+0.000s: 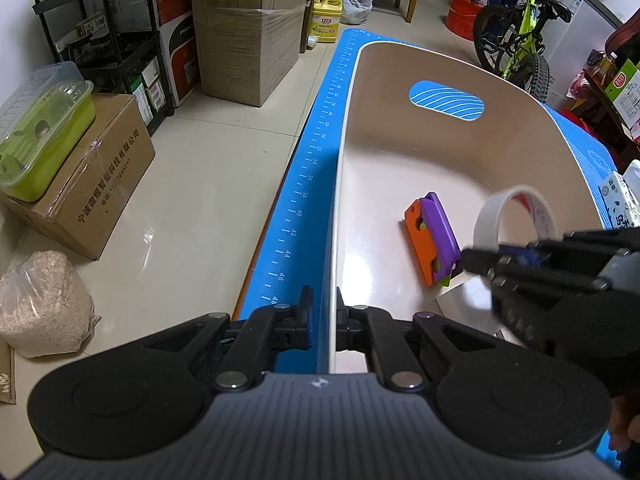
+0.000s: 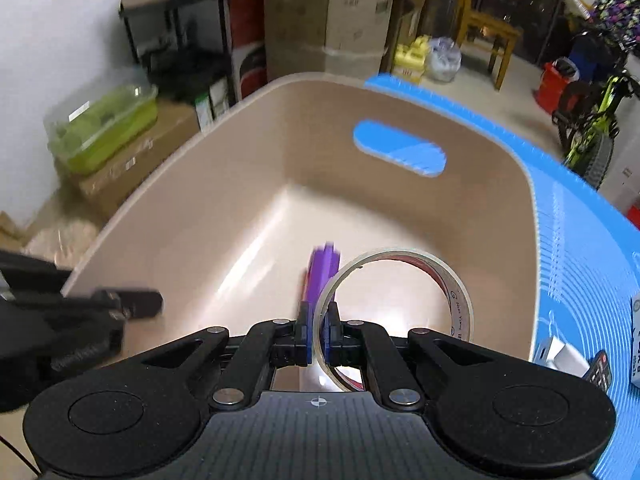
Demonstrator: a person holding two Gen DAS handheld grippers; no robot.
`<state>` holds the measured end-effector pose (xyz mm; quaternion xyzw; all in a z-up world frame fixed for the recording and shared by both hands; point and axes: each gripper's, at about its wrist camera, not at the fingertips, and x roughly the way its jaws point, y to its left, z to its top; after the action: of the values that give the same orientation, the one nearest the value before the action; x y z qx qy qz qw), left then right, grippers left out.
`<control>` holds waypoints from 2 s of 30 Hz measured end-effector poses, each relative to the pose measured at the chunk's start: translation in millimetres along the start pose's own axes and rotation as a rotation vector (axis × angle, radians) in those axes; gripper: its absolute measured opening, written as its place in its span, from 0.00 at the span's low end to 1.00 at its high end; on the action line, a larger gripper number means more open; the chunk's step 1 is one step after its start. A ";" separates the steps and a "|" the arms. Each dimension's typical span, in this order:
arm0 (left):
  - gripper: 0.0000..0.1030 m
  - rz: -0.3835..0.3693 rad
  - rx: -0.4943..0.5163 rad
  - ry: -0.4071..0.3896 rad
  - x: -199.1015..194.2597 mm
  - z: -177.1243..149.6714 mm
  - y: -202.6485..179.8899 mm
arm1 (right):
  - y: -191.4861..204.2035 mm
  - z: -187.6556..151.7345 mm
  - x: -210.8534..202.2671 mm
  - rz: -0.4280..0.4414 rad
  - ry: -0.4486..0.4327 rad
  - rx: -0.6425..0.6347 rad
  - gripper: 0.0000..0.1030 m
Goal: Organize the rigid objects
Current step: 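Carry the tape roll into the basket and open the right gripper, then move the right tool back and grasp the green round tin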
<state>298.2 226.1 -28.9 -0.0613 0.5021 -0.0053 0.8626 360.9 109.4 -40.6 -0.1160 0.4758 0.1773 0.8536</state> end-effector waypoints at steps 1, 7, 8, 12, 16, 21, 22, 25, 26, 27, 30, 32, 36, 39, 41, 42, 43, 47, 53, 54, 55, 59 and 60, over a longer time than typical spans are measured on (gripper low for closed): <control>0.10 0.000 -0.001 0.000 0.0 0.0 -0.4 | 0.1 0.6 3.8 0.000 0.022 -0.002 0.16; 0.10 0.002 0.002 0.000 -0.2 0.3 -0.4 | -3.2 -6.0 14.9 0.008 0.108 0.006 0.21; 0.10 0.001 0.003 0.000 -0.2 0.2 -0.5 | -3.1 -6.4 14.5 0.005 0.109 0.003 0.35; 0.10 -0.001 0.000 0.000 -0.3 0.0 -0.6 | -5.7 -8.7 11.1 0.006 0.096 0.012 0.42; 0.10 -0.001 0.001 0.000 -0.3 0.3 -0.8 | -10.4 -8.3 -3.0 0.024 0.056 0.032 0.59; 0.10 -0.003 -0.001 0.000 -0.4 0.2 -1.3 | -21.8 -7.5 -34.9 0.026 -0.010 0.037 0.66; 0.10 -0.004 -0.001 0.000 -0.4 0.2 -1.2 | -26.1 -8.3 -44.1 0.019 -0.030 0.038 0.66; 0.11 -0.007 -0.001 -0.001 -0.2 0.1 -1.0 | -40.5 -11.3 -66.8 0.009 -0.079 0.057 0.68; 0.11 -0.009 -0.002 -0.001 0.0 0.2 -0.7 | -47.5 -14.0 -76.3 -0.001 -0.099 0.066 0.69; 0.11 -0.010 -0.003 0.000 0.0 0.3 -0.5 | -53.1 -16.5 -83.6 -0.013 -0.116 0.073 0.70; 0.11 -0.010 -0.001 -0.001 0.1 0.6 -0.1 | -77.2 -29.2 -106.8 -0.060 -0.178 0.114 0.73; 0.11 -0.010 -0.001 -0.001 0.2 0.6 -0.1 | -98.6 -43.0 -119.5 -0.088 -0.211 0.161 0.74; 0.11 -0.009 -0.001 -0.001 0.2 0.6 0.0 | -139.5 -69.7 -128.1 -0.173 -0.209 0.244 0.75; 0.11 -0.008 0.000 -0.001 0.4 1.0 1.1 | -167.1 -91.8 -126.1 -0.214 -0.176 0.309 0.75; 0.11 -0.006 0.001 -0.001 0.4 0.7 0.6 | -177.0 -104.4 -122.1 -0.235 -0.163 0.329 0.75; 0.11 -0.004 0.002 -0.001 0.4 0.9 0.6 | -182.7 -111.1 -119.9 -0.241 -0.156 0.344 0.75; 0.11 -0.002 0.004 -0.001 0.4 1.1 0.4 | -187.7 -117.4 -118.3 -0.241 -0.150 0.356 0.75; 0.11 0.005 0.007 -0.002 -0.3 0.3 -0.6 | -195.3 -137.5 -101.2 -0.222 -0.117 0.406 0.75; 0.11 0.009 0.011 -0.003 -0.2 0.1 -1.5 | -186.4 -154.7 -72.3 -0.181 -0.063 0.442 0.75; 0.11 0.009 0.010 -0.003 -0.2 0.1 -1.5 | -184.4 -157.3 -67.6 -0.171 -0.053 0.445 0.75; 0.11 0.007 0.009 -0.003 -0.2 0.1 -1.3 | -181.8 -159.9 -63.1 -0.164 -0.045 0.446 0.75; 0.11 0.005 0.008 -0.003 -0.6 0.0 -2.2 | -170.2 -161.6 -49.2 -0.142 -0.012 0.421 0.75; 0.11 0.006 0.009 -0.003 -0.6 0.1 -2.4 | -168.4 -161.4 -47.4 -0.137 -0.010 0.412 0.75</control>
<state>298.0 223.9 -28.1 -0.0560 0.5011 -0.0050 0.8636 283.1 -112.2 -79.2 0.0297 0.4886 0.0183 0.8718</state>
